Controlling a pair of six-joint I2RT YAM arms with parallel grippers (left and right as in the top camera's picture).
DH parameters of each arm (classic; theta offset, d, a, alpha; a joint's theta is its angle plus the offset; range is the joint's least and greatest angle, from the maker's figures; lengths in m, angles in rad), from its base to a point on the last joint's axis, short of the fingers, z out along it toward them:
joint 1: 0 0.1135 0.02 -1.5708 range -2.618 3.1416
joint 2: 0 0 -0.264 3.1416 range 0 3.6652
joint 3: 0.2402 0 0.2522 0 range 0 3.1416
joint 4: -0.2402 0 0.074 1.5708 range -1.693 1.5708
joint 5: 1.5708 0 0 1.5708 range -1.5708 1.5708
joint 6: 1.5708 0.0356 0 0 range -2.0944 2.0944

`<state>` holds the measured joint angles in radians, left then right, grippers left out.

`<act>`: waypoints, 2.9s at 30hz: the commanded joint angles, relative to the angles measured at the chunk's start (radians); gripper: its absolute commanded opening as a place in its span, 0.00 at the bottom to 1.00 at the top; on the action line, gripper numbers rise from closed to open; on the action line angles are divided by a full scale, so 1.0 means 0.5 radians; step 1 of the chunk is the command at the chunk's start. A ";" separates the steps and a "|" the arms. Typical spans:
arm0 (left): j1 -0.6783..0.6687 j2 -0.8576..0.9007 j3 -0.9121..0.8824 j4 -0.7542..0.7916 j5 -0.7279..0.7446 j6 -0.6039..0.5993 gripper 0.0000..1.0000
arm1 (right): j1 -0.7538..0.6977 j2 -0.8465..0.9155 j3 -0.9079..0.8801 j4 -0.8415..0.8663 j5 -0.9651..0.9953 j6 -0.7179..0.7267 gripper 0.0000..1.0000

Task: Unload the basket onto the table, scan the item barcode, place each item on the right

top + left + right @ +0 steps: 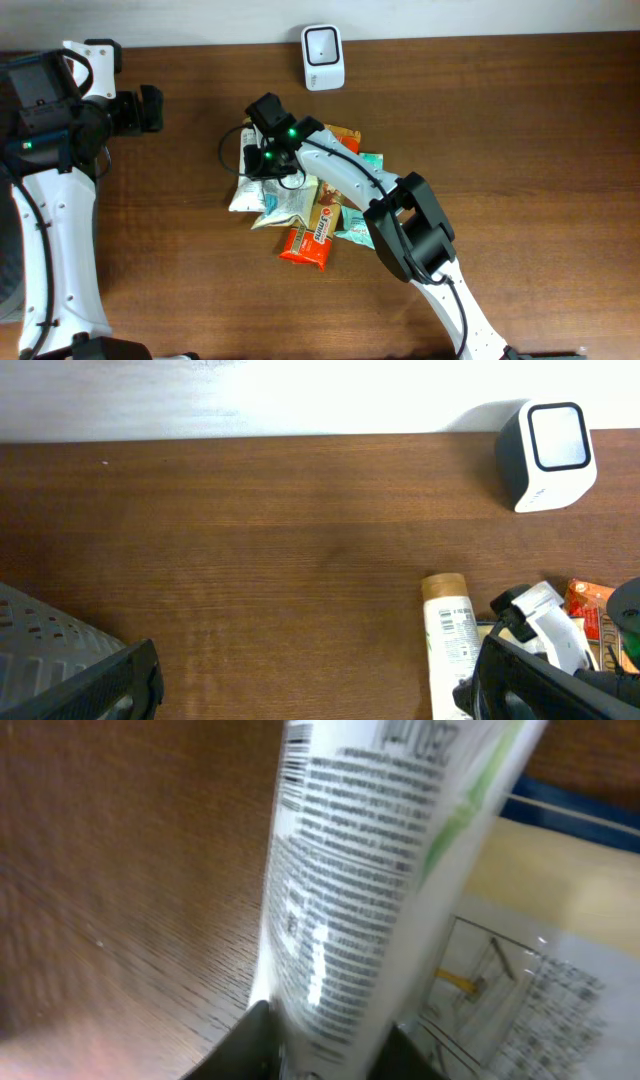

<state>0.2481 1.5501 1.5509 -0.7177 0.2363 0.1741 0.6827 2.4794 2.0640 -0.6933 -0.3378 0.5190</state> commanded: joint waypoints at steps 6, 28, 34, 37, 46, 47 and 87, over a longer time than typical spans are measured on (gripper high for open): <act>0.006 -0.025 0.008 -0.003 0.023 -0.018 0.99 | -0.058 -0.089 0.256 -0.334 0.011 -0.300 0.04; 0.006 -0.025 0.008 -0.002 0.022 -0.018 0.99 | -0.930 -0.391 0.764 -1.680 0.295 -0.681 0.04; 0.007 -0.025 0.007 -0.002 0.023 -0.018 0.99 | -1.064 -0.391 0.079 -1.323 0.275 -0.870 0.04; 0.006 -0.025 0.008 -0.003 0.022 -0.018 0.99 | -1.132 -0.391 -0.107 -1.147 0.124 -0.964 0.04; 0.006 -0.025 0.008 -0.003 0.023 -0.018 0.99 | -1.247 -0.391 -0.168 -1.093 -0.051 -1.075 0.44; 0.007 -0.025 0.008 -0.003 0.022 -0.018 0.99 | -1.263 -0.391 -0.168 -1.094 -0.078 -1.083 0.47; 0.007 -0.025 0.007 -0.003 0.023 -0.018 0.99 | -1.456 -0.685 -0.475 -0.915 -0.498 -1.083 0.04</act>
<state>0.2481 1.5501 1.5509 -0.7181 0.2363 0.1741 -0.0956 2.2669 1.7195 -1.1290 -0.6563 -0.0200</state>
